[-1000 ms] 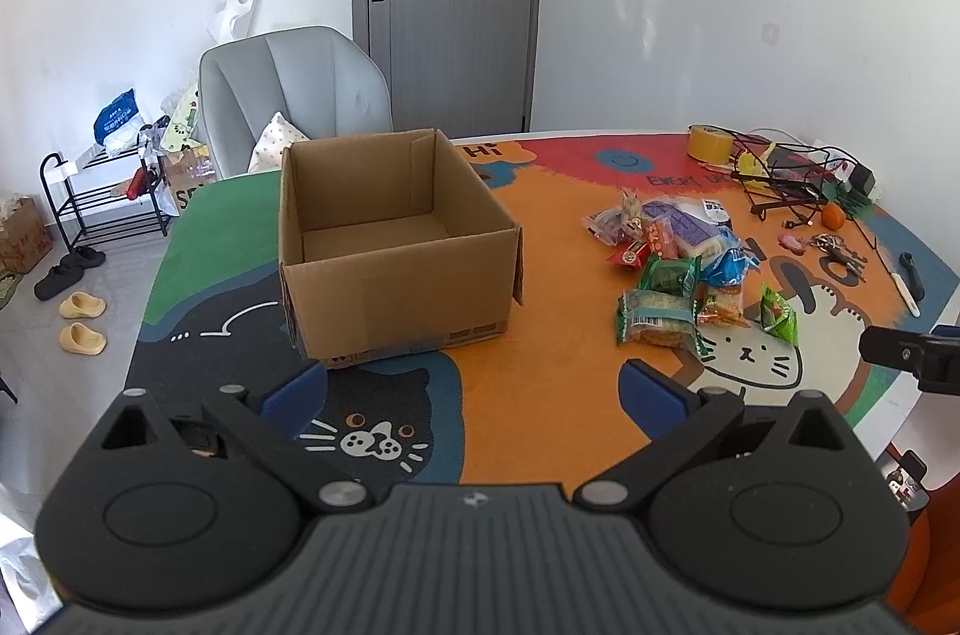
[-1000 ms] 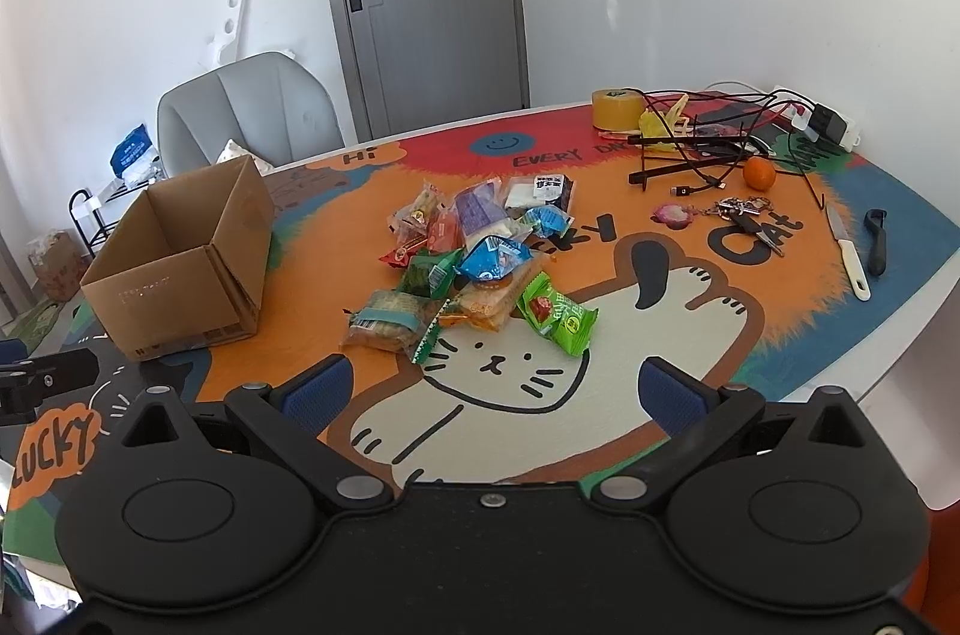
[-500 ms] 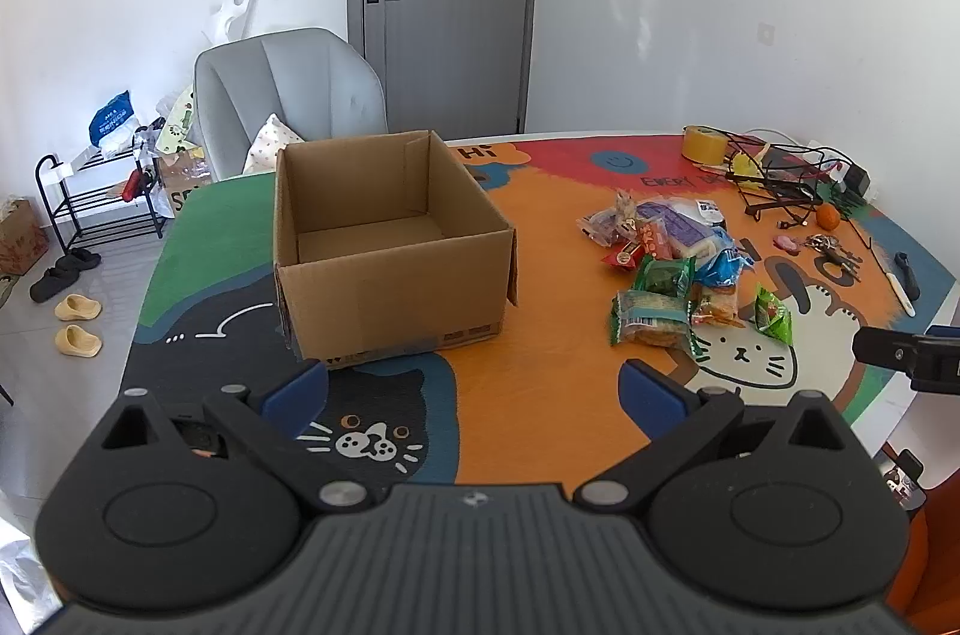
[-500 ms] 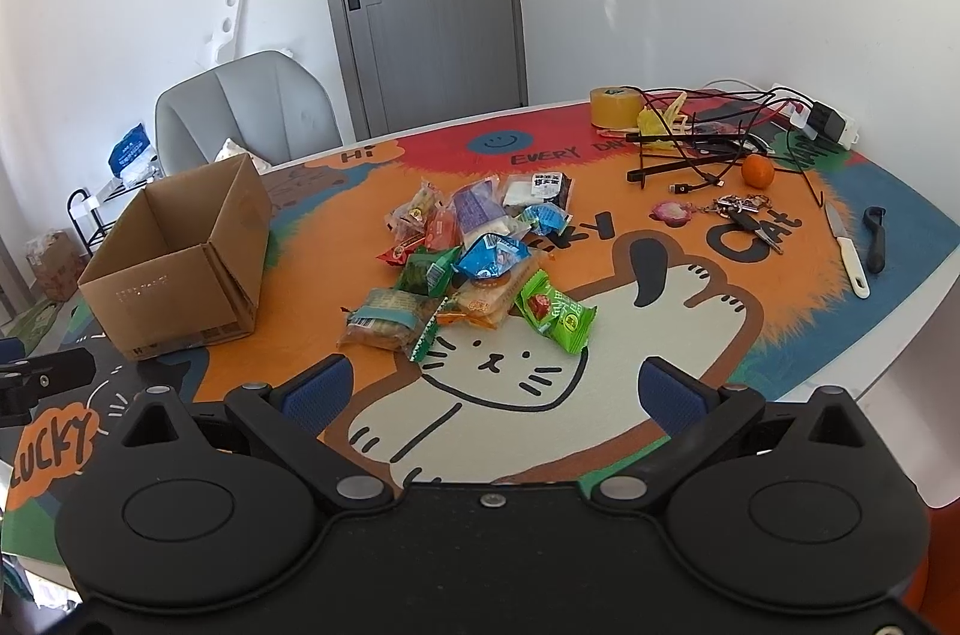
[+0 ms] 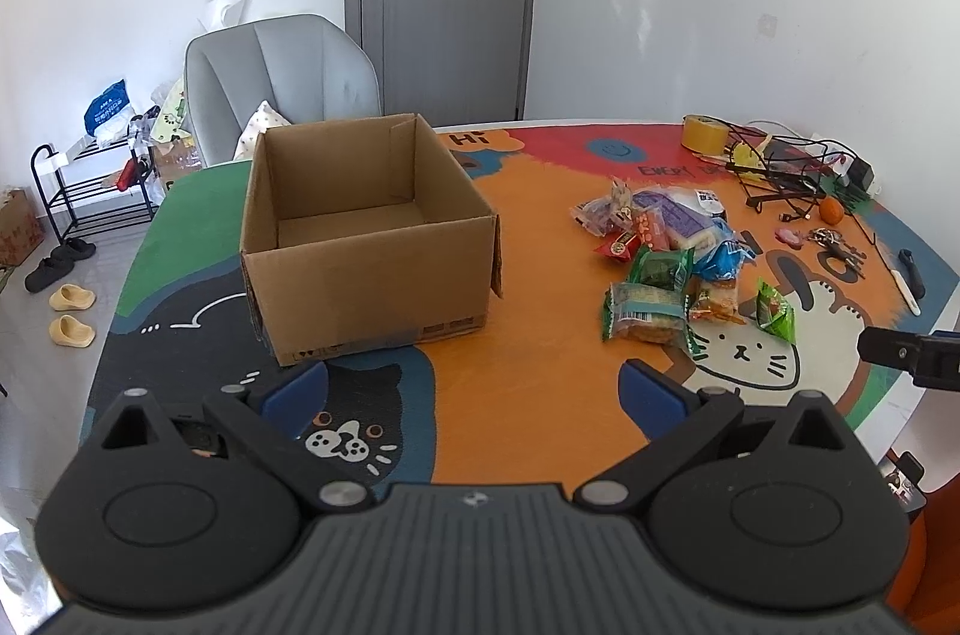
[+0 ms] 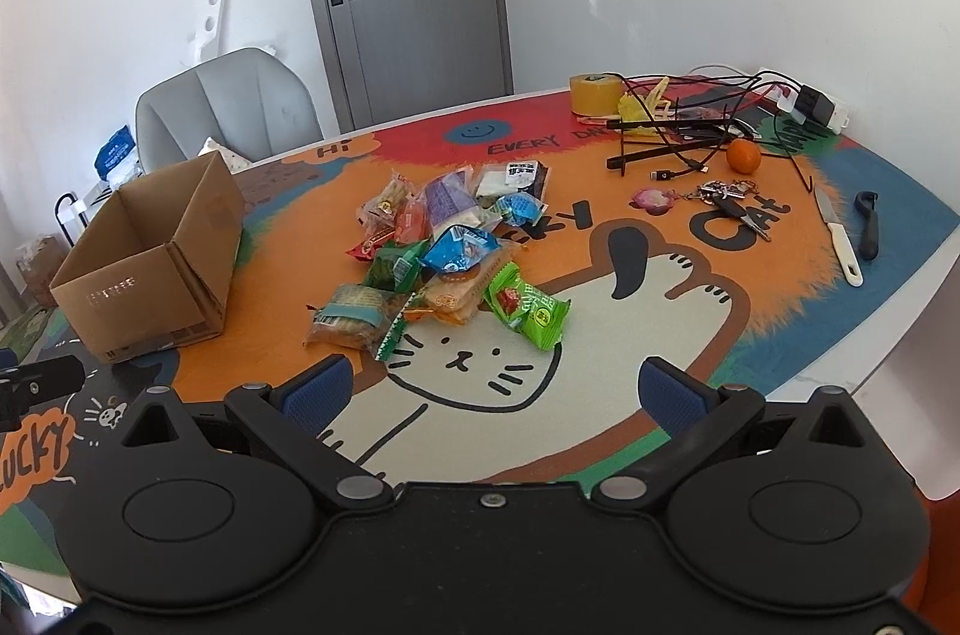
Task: Organize snacks
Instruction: 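Move both open tools down toward the snack pile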
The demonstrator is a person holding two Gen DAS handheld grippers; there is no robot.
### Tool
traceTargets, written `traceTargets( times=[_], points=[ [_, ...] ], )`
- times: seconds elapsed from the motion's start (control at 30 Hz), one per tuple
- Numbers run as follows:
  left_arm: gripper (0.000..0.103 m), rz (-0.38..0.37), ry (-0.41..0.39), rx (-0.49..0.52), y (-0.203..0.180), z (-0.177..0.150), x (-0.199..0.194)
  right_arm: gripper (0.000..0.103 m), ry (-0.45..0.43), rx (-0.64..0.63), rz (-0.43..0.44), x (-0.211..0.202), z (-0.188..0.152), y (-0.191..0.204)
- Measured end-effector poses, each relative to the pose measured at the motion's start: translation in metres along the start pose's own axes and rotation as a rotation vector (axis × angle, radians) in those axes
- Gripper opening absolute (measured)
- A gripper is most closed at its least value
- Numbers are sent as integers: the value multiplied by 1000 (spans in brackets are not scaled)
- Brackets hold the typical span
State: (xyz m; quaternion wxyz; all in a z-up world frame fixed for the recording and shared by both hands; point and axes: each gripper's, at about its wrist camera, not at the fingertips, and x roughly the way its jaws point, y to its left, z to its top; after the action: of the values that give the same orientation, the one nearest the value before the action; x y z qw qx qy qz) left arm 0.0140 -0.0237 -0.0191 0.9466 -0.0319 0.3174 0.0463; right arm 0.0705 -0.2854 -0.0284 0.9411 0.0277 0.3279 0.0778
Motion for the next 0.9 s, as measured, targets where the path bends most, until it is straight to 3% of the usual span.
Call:
traceTargets(
  times=[0.27, 0.7, 0.9],
  points=[
    [103, -42, -17, -6, -17, -1, 19, 103, 26, 17, -18, 19, -4, -16],
    [103, -125, 55, 11, -57, -6, 64, 103, 48, 89, -57, 52, -13, -52],
    [102, -117, 97, -7, -70, -5, 86, 103, 37, 104, -45, 60, -13, -66]
  ],
)
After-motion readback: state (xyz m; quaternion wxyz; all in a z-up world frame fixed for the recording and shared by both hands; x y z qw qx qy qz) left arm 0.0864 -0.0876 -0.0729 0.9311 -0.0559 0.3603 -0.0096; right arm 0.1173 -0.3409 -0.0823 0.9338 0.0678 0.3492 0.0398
